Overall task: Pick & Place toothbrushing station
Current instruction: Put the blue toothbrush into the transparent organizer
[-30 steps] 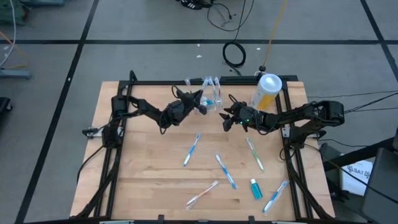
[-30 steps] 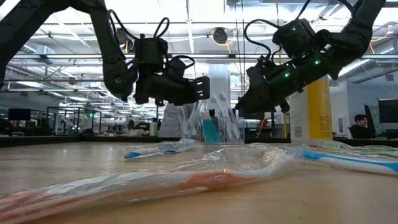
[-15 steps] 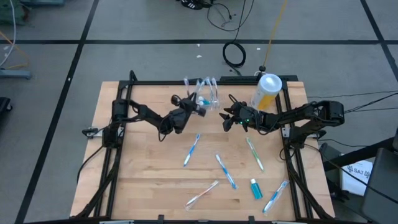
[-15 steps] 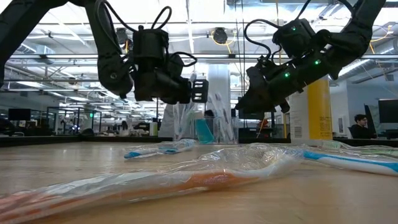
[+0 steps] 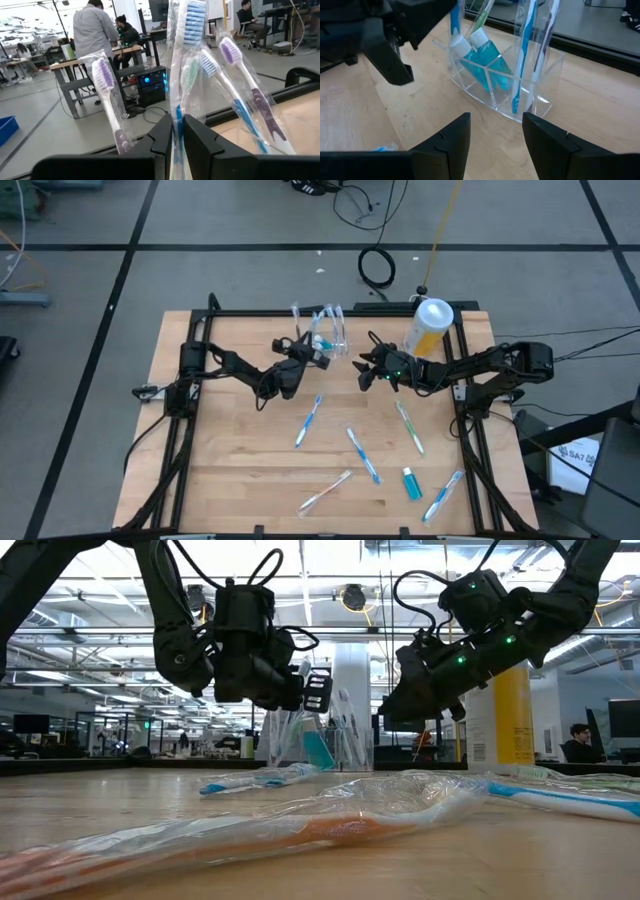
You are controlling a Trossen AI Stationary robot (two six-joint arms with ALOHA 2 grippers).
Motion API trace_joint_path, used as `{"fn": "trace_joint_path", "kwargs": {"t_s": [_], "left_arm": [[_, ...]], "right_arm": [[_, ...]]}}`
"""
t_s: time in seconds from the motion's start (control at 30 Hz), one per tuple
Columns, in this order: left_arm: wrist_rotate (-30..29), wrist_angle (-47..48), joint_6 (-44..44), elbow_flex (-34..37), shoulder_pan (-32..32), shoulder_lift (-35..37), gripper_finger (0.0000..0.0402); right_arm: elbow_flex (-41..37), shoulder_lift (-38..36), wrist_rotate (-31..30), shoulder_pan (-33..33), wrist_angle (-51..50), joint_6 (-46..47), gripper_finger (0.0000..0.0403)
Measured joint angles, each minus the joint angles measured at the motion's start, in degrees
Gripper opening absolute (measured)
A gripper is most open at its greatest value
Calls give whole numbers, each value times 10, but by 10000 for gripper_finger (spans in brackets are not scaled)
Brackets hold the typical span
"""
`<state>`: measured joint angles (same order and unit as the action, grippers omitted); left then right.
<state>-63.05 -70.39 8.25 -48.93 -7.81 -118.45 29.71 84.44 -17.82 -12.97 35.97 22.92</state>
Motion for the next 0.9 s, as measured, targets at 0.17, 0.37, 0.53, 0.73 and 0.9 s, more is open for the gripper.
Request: {"fn": "trace_joint_path", "kwargs": {"t_s": [0.17,0.37,0.53,0.73,0.9], "left_arm": [[12,4,-5,0,0,0,42],[24,76,-27,0,-2,19,43],[46,225,-138,0,-16,71,46],[59,361,-224,0,-32,137,91],[89,423,-226,0,-26,173,137]], "right_arm": [[0,0,0,0,3,0,171],[0,0,0,0,7,0,171],[0,0,0,0,8,0,171],[0,0,0,-1,9,0,171],[0,0,0,-1,11,0,171]]}}
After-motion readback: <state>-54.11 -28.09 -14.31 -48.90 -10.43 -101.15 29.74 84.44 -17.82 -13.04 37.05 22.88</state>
